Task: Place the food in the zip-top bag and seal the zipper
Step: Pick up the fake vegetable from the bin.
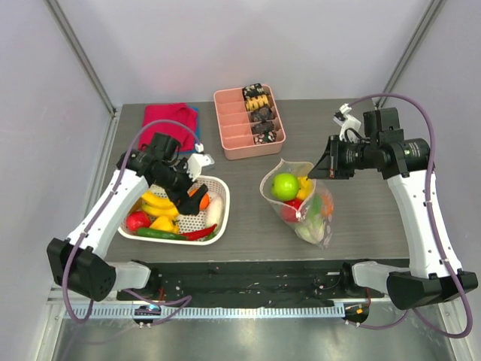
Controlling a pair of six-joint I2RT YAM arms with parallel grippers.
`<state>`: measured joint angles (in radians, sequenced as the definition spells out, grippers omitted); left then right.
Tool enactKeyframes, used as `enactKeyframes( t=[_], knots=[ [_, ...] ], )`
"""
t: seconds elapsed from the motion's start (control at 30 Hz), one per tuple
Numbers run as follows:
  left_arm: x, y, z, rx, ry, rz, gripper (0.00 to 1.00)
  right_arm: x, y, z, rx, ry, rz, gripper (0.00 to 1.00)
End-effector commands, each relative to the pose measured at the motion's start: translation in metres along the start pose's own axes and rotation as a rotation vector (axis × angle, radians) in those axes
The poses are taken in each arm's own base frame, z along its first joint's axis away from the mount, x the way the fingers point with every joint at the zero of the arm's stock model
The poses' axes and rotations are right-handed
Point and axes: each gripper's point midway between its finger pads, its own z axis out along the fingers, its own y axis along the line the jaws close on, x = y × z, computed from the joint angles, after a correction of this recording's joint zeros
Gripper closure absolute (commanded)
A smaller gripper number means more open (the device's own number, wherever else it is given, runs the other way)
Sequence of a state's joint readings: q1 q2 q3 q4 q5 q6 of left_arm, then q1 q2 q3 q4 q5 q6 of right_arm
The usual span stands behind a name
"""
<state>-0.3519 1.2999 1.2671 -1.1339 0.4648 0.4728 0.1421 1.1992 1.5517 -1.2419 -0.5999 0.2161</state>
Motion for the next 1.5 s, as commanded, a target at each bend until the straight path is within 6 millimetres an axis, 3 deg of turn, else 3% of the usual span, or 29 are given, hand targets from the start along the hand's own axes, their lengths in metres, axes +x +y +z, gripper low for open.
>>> enactKeyframes(
  t=[0.0, 0.07, 0.23, 0.43, 0.8, 1.03, 1.47],
  knots=[
    [0.029, -0.008, 0.002, 0.072, 0.077, 0.183, 0.10, -0.017, 0.026, -0.011, -0.098, -0.061, -0.053, 0.99],
    [0.034, -0.011, 0.010, 0.118, 0.096, 0.205, 0.12, -0.017, 0.025, -0.010, -0.098, -0.056, -0.054, 0.99],
    [0.020, -0.019, 0.031, 0.194, 0.076, 0.237, 0.22, -0.015, 0.022, -0.005, -0.097, -0.045, -0.038, 0.99],
    [0.022, -0.032, 0.063, 0.246, 0.177, 0.543, 0.25, -0.013, 0.021, -0.004, -0.099, -0.036, -0.034, 0.99],
    [0.030, -0.053, 0.081, 0.454, 0.240, 0.997, 0.31, -0.005, 0.020, -0.004, -0.101, -0.031, -0.023, 0.99],
    [0.037, -0.066, 0.094, 0.530, 0.311, 1.050, 0.38, -0.002, 0.019, -0.004, -0.102, -0.030, -0.022, 0.99],
    [0.038, -0.052, 0.105, 0.493, 0.368, 1.075, 0.53, 0.002, 0.020, -0.006, -0.102, -0.033, -0.025, 0.99]
  ],
)
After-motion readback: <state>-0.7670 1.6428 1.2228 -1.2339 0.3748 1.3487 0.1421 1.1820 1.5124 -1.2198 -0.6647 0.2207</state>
